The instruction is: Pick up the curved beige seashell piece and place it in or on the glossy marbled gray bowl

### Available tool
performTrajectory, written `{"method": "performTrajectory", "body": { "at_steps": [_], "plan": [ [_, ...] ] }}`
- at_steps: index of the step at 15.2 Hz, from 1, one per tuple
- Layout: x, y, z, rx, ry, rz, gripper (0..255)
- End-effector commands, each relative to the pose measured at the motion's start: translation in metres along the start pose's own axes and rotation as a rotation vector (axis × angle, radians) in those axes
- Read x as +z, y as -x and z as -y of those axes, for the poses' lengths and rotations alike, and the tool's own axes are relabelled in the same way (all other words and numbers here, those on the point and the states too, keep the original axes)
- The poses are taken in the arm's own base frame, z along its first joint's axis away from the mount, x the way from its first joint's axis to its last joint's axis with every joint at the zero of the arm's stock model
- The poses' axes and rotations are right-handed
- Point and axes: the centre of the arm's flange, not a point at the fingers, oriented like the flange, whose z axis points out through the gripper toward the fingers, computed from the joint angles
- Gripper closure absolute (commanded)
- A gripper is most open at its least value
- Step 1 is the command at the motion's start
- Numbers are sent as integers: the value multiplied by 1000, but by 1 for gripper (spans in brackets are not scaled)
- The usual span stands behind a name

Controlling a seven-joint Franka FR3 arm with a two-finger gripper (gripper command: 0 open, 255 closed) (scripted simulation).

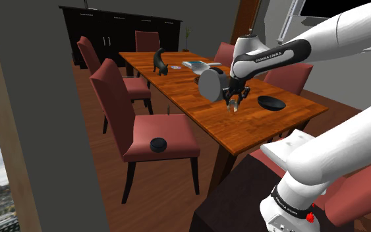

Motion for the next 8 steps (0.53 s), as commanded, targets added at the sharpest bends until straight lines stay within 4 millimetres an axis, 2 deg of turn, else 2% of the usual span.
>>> {"method": "performTrajectory", "body": {
  "at_steps": [1, 8],
  "plan": [
    [-10, -2, -2, 0, 0, 0, 255],
    [-46, -8, -7, 0, 0, 0, 255]
  ]
}}
